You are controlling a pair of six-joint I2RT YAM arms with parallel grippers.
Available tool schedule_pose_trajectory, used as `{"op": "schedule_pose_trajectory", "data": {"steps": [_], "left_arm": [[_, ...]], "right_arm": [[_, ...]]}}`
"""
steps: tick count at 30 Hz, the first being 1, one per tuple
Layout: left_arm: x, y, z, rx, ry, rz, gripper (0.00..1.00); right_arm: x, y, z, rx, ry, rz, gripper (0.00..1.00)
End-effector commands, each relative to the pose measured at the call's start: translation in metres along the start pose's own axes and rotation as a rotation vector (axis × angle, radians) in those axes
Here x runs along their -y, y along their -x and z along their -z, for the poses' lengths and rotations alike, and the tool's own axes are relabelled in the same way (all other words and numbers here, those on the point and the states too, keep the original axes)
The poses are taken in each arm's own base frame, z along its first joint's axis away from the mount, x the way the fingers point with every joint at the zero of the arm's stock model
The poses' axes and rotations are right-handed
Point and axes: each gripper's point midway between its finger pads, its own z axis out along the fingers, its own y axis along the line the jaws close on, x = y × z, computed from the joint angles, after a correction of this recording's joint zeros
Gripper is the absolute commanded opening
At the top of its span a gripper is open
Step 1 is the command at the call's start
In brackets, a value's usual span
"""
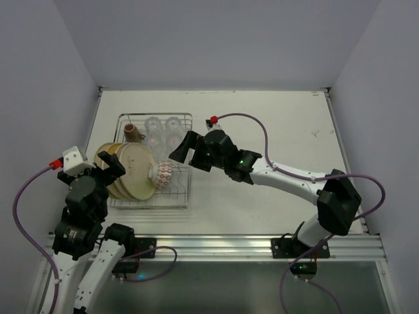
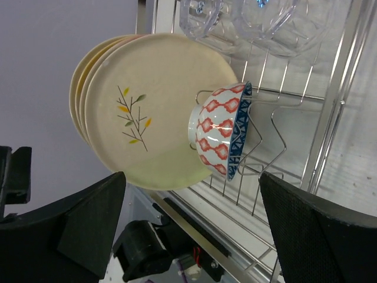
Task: Unload the mixed dishes from the dish rack
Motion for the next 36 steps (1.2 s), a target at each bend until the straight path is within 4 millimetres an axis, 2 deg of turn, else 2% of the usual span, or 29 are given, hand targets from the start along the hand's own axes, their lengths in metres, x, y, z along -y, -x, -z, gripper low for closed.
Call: {"op": "schedule_pose_trajectory", "data": {"steps": [1, 2, 6, 10, 16, 22, 27, 36], "left_arm": [[0.007, 0.007, -0.002, 0.035, -0.026, 0.052, 1.0], [0.008, 0.006, -0.002, 0.034, -0.028, 0.051, 1.0], [0.01, 0.005, -0.003, 0.029, -0.036, 0.044, 1.0], [0.011, 0.003, -0.004, 0.023, -0.042, 0.039, 1.0], [0.013, 0.002, -0.004, 0.017, -0.046, 0.036, 1.0], [0.013, 0.002, -0.004, 0.017, -0.048, 0.034, 1.0], [0.013, 0.001, -0.005, 0.017, -0.048, 0.033, 1.0], [0.014, 0.001, -0.005, 0.017, -0.051, 0.032, 1.0]], "right_arm": [[-0.043, 0.013, -0.01, 0.031, 0.131, -0.031, 0.97], [-0.049, 0.01, -0.013, 0.015, 0.152, -0.03, 0.97], [-0.043, -0.004, -0.032, -0.043, 0.158, -0.041, 0.95], [-0.045, -0.009, -0.042, -0.064, 0.165, -0.044, 0.93], [-0.031, -0.018, -0.057, -0.093, 0.115, -0.061, 0.93], [-0.029, -0.035, -0.066, -0.153, 0.125, -0.084, 0.93], [-0.027, -0.04, -0.071, -0.173, 0.138, -0.088, 0.93], [-0.04, -0.059, -0.076, -0.27, 0.249, -0.093, 0.92]]}}
